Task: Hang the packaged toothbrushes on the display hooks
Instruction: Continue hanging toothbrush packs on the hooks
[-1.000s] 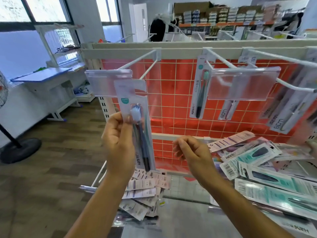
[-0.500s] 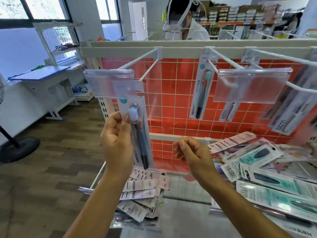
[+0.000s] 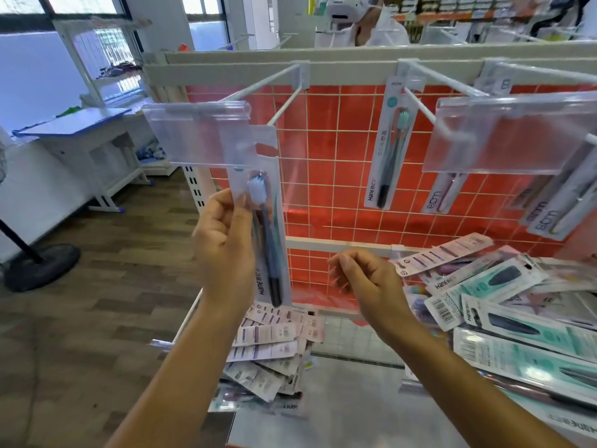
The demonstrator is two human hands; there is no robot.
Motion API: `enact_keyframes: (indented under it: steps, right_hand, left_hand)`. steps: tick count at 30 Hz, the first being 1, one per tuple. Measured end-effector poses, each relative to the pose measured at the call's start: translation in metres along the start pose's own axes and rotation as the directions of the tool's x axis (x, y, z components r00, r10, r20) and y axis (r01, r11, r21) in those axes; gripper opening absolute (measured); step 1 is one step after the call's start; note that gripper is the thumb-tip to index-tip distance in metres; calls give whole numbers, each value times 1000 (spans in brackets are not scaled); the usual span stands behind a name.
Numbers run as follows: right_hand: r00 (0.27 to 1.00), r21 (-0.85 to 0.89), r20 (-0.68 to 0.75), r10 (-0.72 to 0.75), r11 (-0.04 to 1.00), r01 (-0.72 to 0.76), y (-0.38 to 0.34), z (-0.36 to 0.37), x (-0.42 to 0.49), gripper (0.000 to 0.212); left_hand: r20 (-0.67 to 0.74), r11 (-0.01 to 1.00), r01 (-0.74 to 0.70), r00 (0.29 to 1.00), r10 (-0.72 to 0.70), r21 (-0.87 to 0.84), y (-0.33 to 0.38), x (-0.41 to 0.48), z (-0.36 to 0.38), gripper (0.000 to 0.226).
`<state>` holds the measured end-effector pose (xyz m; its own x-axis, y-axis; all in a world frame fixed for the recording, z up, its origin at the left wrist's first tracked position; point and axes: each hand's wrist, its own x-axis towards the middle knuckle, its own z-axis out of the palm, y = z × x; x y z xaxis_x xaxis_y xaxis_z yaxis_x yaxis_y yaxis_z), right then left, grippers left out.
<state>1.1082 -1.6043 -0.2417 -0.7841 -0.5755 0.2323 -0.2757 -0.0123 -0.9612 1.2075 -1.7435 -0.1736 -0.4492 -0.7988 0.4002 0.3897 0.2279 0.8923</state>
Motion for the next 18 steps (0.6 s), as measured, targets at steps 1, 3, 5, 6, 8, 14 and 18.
enact_keyframes:
  steps: [1,3,5,6,8,14,18]
  right_hand:
    - [1000,2,-3,5,1000,-5,1,0,0,23]
    - [1000,5,-5,13,1000,-13,4,0,1,23]
    - [1000,9,-8,19,1000,-19,6,0,2,23]
    - [1000,12,-13,23,1000,-23,7,0,3,22]
    - [999,19,-22,38,999,-38,7,-1,4,22]
    - [994,14,-59,92,996,-92,12,-10,13,24]
    - [993,0,-82,87,996,-88,12,-18,16,25]
  left_hand:
    - [14,1000,4,1000,-4,8,0,1,1,13]
    - [37,1000,10,999,-10,4,-1,6,4,16]
    - [48,1000,22,999,-22,-9,-6,14,8,15]
    - [54,1000,24,998,-23,-8,-9,19,10,12]
    - [70,1000,19,997,-20,18,-14,29,14,11]
    - [117,986,100,986,-116,133,-29,73,35,20]
    - [175,988,107,976,-126,113,-38,105,60,17]
